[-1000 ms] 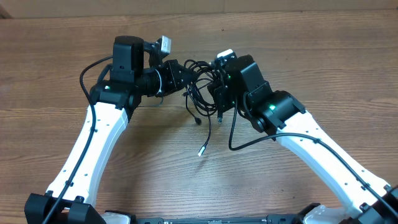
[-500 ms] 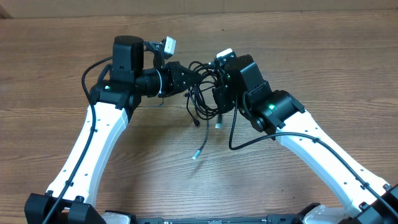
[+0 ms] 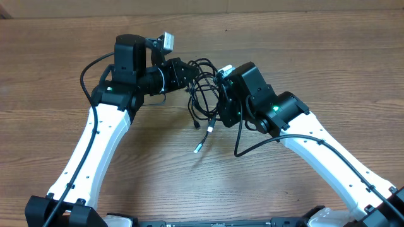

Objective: Untangle cables

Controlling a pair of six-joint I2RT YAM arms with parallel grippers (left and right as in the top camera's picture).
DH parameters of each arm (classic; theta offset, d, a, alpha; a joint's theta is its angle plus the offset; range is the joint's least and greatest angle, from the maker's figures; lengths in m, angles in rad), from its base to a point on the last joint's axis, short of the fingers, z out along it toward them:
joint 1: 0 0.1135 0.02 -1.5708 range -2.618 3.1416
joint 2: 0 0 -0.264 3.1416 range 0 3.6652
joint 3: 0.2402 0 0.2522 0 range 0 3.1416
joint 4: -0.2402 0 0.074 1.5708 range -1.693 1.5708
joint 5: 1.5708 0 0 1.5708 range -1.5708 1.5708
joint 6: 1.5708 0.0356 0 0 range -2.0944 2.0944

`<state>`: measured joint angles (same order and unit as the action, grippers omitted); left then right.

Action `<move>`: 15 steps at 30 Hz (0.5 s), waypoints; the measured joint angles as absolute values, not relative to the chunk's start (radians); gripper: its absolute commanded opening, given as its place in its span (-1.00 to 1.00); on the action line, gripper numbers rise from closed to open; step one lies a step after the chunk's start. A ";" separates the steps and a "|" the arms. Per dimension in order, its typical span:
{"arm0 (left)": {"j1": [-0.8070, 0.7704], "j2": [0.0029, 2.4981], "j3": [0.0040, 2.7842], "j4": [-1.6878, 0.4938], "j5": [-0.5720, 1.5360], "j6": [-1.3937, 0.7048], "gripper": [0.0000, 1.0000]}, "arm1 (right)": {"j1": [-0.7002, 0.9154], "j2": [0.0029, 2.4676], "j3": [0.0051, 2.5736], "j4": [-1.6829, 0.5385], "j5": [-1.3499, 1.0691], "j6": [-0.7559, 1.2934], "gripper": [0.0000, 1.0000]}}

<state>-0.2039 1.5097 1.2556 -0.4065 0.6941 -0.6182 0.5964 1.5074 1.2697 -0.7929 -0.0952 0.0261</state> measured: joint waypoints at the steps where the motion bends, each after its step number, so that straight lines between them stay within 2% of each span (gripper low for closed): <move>1: -0.206 1.510 1.256 -0.408 0.670 -0.618 -0.87 | 0.596 1.507 1.270 -0.801 -0.098 0.026 -0.92; 11: -0.203 1.510 1.256 -0.398 0.543 -0.618 -0.81 | 0.596 1.507 1.270 -0.876 -0.096 0.026 -0.92; 15: -0.203 1.510 1.256 -0.408 0.533 -0.618 -0.88 | 0.596 1.507 1.270 -0.876 -0.079 0.027 -0.92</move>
